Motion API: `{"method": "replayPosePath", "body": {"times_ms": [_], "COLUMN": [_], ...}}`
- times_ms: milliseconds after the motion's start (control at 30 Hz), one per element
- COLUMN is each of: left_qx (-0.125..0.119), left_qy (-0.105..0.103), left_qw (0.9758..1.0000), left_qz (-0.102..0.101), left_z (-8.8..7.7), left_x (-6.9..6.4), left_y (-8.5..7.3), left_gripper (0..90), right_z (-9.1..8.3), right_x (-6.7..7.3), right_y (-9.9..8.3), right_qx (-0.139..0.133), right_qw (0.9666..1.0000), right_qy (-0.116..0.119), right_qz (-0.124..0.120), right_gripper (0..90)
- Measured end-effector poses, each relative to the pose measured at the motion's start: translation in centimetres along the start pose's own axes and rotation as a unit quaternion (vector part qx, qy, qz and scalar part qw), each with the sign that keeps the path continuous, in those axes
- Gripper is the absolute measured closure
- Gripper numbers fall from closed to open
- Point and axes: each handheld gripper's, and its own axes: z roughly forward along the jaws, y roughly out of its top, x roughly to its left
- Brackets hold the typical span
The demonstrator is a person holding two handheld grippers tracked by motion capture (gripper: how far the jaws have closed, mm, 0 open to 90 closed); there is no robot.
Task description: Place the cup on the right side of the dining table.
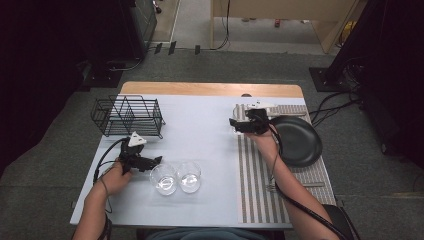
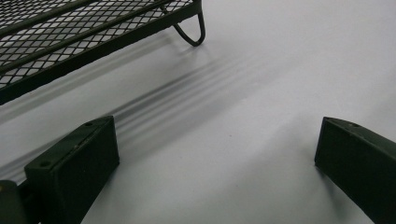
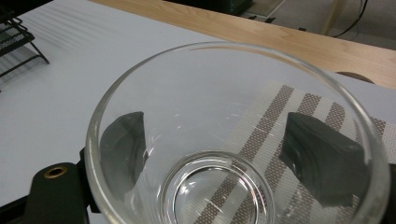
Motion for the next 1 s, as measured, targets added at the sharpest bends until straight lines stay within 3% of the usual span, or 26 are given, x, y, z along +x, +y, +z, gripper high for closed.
{"method": "replayPosePath", "body": {"times_ms": [1000], "left_qx": [0.000], "left_qy": [0.000], "left_qw": [1.0000], "left_qz": [0.000], "left_z": [0.00], "left_x": [0.00], "left_y": [0.00], "left_gripper": [0.0], "right_z": [0.26], "right_x": [-0.01], "right_y": [-0.24], "right_qx": [0.015], "right_qw": [0.9975], "right_qy": [-0.060], "right_qz": [0.036], "right_gripper": [19.6]}}
